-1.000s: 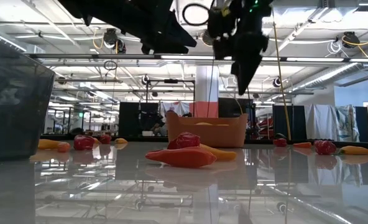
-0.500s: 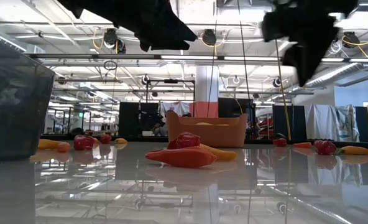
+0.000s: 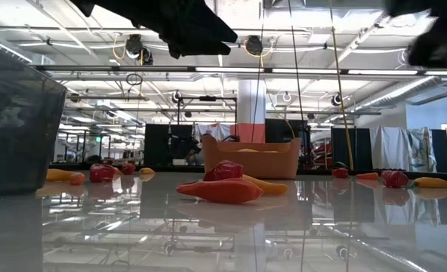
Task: Sort produce into baskets
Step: Adjust the yellow bin
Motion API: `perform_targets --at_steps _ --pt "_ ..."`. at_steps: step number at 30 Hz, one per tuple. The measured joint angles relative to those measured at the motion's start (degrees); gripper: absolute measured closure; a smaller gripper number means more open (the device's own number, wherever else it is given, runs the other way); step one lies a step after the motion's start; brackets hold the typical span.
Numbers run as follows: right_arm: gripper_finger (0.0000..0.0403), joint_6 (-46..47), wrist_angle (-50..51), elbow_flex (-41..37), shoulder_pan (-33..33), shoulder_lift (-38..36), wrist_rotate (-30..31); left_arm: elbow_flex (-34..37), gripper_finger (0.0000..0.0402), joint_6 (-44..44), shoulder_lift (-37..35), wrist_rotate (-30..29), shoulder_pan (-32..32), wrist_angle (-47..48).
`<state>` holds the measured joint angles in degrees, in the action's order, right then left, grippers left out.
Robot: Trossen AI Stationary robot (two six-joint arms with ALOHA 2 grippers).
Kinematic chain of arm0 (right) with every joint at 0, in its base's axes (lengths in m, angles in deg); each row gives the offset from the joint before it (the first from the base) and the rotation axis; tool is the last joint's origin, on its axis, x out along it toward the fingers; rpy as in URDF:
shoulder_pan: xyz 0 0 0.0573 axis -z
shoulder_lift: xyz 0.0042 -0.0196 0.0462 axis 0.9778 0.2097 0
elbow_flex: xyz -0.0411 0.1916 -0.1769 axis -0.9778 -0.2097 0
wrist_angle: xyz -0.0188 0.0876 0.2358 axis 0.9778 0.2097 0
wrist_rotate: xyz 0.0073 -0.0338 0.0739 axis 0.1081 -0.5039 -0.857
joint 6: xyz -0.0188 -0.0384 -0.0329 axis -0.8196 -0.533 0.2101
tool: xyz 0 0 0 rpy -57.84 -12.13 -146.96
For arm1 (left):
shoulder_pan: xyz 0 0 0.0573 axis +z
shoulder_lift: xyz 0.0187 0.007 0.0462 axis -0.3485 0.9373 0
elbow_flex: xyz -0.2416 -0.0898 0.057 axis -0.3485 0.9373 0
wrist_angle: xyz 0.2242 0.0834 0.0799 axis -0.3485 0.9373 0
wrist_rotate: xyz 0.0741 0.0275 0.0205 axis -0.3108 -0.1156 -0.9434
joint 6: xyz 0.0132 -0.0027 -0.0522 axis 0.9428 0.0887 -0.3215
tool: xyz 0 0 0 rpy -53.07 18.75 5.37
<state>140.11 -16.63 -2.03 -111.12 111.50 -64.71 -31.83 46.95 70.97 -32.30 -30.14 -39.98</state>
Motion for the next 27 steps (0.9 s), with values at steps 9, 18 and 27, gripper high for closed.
perform_targets --at_steps 9,18,27 --pt "0.0401 20.0 -4.3 -2.1 -16.2 5.5 6.0 0.0 0.0160 0.0 0.0 0.0 0.0 -0.3" --pt "0.0402 14.8 -20.2 -2.3 -21.8 15.2 0.8 0.0 0.0160 0.0 0.0 -0.1 0.0 -0.3" --pt "0.0403 17.4 -24.8 -2.3 -24.8 19.6 -4.4 0.0 0.0160 -1.1 0.0 -0.1 0.0 -0.4"
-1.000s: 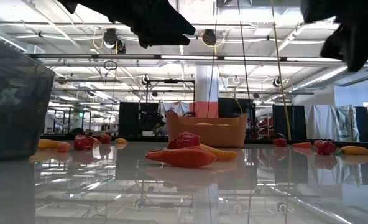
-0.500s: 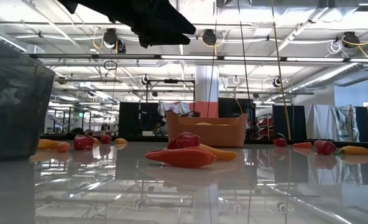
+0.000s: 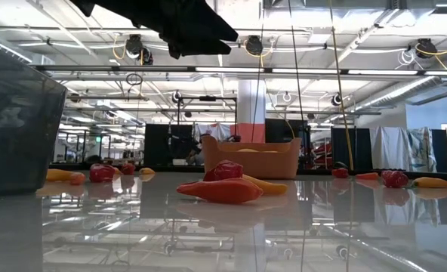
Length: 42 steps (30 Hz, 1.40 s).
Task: Sort produce into baskets
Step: Adjust the yellow bin, then put the yellow chili pepper into the black bin
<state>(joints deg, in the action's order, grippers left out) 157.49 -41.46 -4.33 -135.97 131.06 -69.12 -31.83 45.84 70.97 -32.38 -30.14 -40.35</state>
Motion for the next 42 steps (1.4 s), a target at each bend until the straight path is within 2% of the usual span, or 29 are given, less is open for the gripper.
perform_targets --at_steps 18,29,32,36,39,42 --pt "0.0402 0.5 12.3 0.0 -3.7 0.0 -10.7 0.0 0.0160 -0.3 0.0 -0.3 0.0 0.0" --pt "0.0402 -7.7 19.2 0.1 -3.7 0.0 -10.3 0.0 0.0160 -0.3 0.6 -0.2 0.0 0.0" --pt "0.0402 -9.1 23.8 0.9 -3.5 0.0 -10.2 0.0 0.0160 -0.3 0.6 -0.2 0.0 -0.2" --pt "0.0402 -11.9 29.9 4.1 -3.4 0.0 -6.6 0.0 0.0160 -0.4 0.6 -0.2 -0.1 -0.3" --pt "0.0402 -15.0 30.9 7.3 -3.4 0.0 -1.0 0.0 0.0160 -1.8 0.6 1.4 -0.4 -0.2" --pt "0.0402 -17.8 31.0 10.3 -3.4 0.0 7.0 0.0 0.0160 -3.1 0.6 5.1 -0.8 0.3"
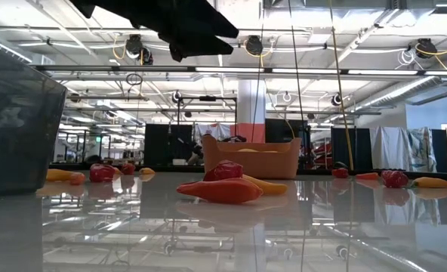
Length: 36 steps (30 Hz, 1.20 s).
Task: Sort produce into baskets
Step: Put the yellow chili pepper into the black bin
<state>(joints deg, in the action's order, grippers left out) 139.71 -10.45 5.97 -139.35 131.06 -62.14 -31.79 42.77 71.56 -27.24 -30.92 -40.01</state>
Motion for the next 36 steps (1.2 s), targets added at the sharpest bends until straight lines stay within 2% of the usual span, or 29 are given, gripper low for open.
perform_targets --at_steps 6,12,18,21,25,30,33,36 --pt "0.0403 -1.6 0.0 5.2 0.7 0.0 17.9 -0.3 0.0160 -7.9 0.0 5.4 -0.1 3.5" --pt "0.0403 -3.3 -1.6 6.2 0.9 -0.8 27.8 -7.2 0.0160 -11.7 0.4 7.1 -1.3 17.5" --pt "0.0403 -10.0 -4.6 6.1 0.9 -7.2 37.1 -14.7 0.0160 -11.9 7.6 7.8 -2.9 23.1" --pt "0.0403 -14.7 -7.8 5.6 1.2 -11.2 38.3 -17.5 0.0160 -12.1 12.9 10.3 -3.2 24.5" --pt "0.0403 -19.4 -16.6 -1.0 2.4 -17.1 38.2 -21.0 0.0160 -12.4 19.6 12.0 -3.1 24.4" --pt "0.0403 -19.9 -32.7 -13.7 5.8 -24.0 38.1 -25.8 0.0160 -13.8 27.2 14.6 -3.3 25.9" --pt "0.0403 -17.2 -41.2 -18.5 8.2 -26.4 38.2 -28.6 0.0160 -16.6 30.6 16.0 -3.8 26.2" --pt "0.0403 -16.3 -42.8 -20.2 9.8 -26.8 38.3 -32.1 0.0160 -18.3 33.1 16.1 -4.7 30.6"
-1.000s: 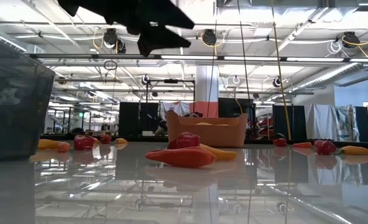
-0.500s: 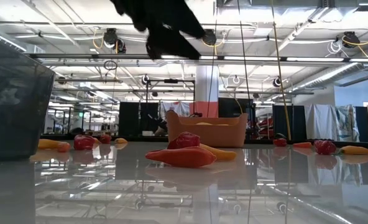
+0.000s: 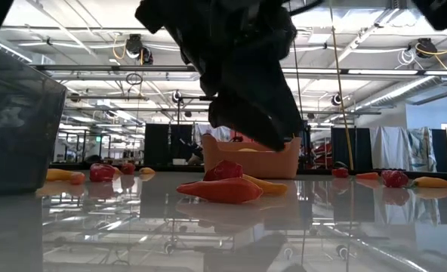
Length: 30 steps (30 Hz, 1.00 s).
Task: Sort produce into baskets
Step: Put the yellow chili pepper into the black bin
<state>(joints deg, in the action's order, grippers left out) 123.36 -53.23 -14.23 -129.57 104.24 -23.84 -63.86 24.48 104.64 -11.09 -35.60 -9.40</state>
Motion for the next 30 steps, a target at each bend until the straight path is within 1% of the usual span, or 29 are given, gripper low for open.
perform_targets --at_steps 4,11,16,19,22,25,28,30 --pt "0.0403 -1.8 -1.0 -0.2 0.6 1.3 0.0 -4.3 0.0160 -1.3 2.4 -2.6 -1.3 7.0" --pt "0.0403 -3.4 -1.5 -0.2 0.7 4.3 0.0 -6.9 0.0160 -0.7 5.4 -3.9 -2.6 8.9" --pt "0.0403 -3.4 -1.7 -0.2 0.7 6.2 0.0 -6.9 0.0164 2.0 5.5 -9.9 -3.4 9.4" --pt "0.0403 -3.1 -2.0 -0.2 0.7 7.0 0.1 -6.9 0.0184 2.1 5.5 -10.9 -3.9 10.0" --pt "0.0403 -3.1 -1.9 -0.2 0.7 7.7 0.1 -6.9 0.0216 2.1 5.5 -9.3 -4.3 10.1" --pt "0.0403 -3.1 -1.9 -0.2 0.7 8.0 0.2 -6.9 0.0245 2.1 5.5 -9.3 -4.6 10.2" --pt "0.0403 -3.1 -1.9 -0.2 0.8 8.0 0.5 -6.9 0.0265 2.8 5.5 -9.8 -4.9 9.9" --pt "0.0403 -3.1 -1.9 -0.2 0.8 8.0 1.4 -6.7 0.0273 3.1 5.7 -11.2 -5.1 10.2"
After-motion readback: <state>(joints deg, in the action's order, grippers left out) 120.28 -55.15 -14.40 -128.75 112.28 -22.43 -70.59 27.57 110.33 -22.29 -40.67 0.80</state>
